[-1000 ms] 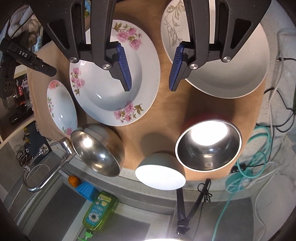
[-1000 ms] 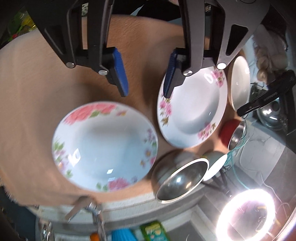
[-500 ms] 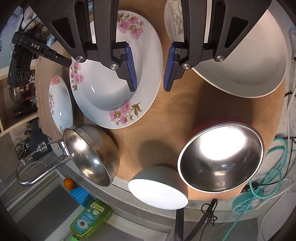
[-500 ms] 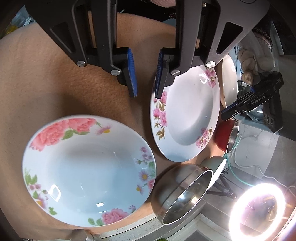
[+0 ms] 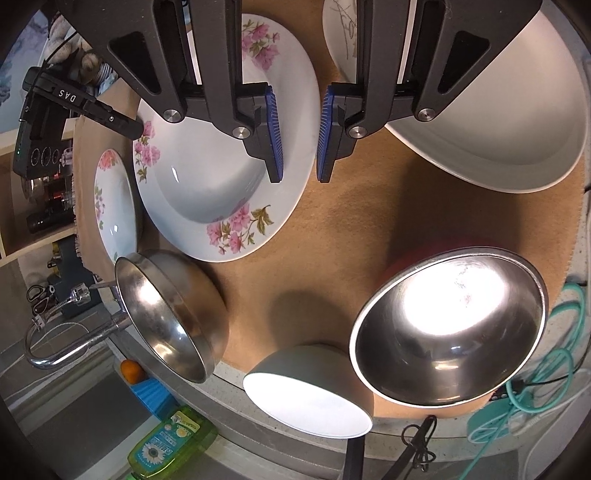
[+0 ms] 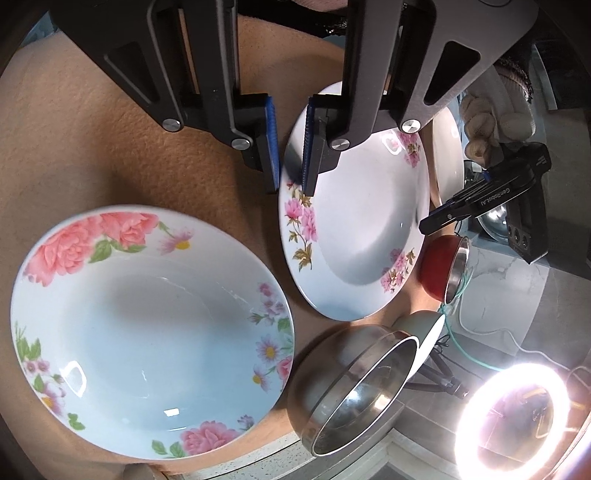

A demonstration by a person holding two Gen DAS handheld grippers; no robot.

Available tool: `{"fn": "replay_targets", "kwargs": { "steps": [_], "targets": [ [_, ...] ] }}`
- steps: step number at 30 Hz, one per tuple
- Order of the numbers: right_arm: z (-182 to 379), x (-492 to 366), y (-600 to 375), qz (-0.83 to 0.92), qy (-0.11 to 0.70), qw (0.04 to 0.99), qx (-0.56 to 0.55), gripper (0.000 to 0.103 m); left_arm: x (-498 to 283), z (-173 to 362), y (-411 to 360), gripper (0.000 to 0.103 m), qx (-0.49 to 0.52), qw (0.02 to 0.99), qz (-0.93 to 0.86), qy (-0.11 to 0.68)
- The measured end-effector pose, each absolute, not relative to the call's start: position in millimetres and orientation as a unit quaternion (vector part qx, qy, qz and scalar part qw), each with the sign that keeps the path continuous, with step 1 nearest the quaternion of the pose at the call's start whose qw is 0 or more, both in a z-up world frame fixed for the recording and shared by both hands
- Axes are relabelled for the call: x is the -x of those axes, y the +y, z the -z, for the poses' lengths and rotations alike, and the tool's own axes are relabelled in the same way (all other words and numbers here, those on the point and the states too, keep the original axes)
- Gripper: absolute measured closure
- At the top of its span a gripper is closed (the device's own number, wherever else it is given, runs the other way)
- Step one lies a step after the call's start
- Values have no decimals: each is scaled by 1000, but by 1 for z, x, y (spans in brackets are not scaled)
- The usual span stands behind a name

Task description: Organize plates and bowls

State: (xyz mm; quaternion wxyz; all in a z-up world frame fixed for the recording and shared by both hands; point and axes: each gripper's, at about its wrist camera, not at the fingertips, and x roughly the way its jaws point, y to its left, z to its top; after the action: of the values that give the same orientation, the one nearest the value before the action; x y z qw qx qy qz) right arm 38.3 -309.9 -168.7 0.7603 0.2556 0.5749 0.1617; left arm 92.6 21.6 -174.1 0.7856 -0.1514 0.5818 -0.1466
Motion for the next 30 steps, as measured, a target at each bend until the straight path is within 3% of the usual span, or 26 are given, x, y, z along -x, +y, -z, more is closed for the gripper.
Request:
{"fn": "replay_targets", "kwargs": {
  "steps": [30],
  "targets": [
    [169,-22,-306,-166,601,744,-240,91,-64,171,2,86,116,791,154,581]
  ]
}}
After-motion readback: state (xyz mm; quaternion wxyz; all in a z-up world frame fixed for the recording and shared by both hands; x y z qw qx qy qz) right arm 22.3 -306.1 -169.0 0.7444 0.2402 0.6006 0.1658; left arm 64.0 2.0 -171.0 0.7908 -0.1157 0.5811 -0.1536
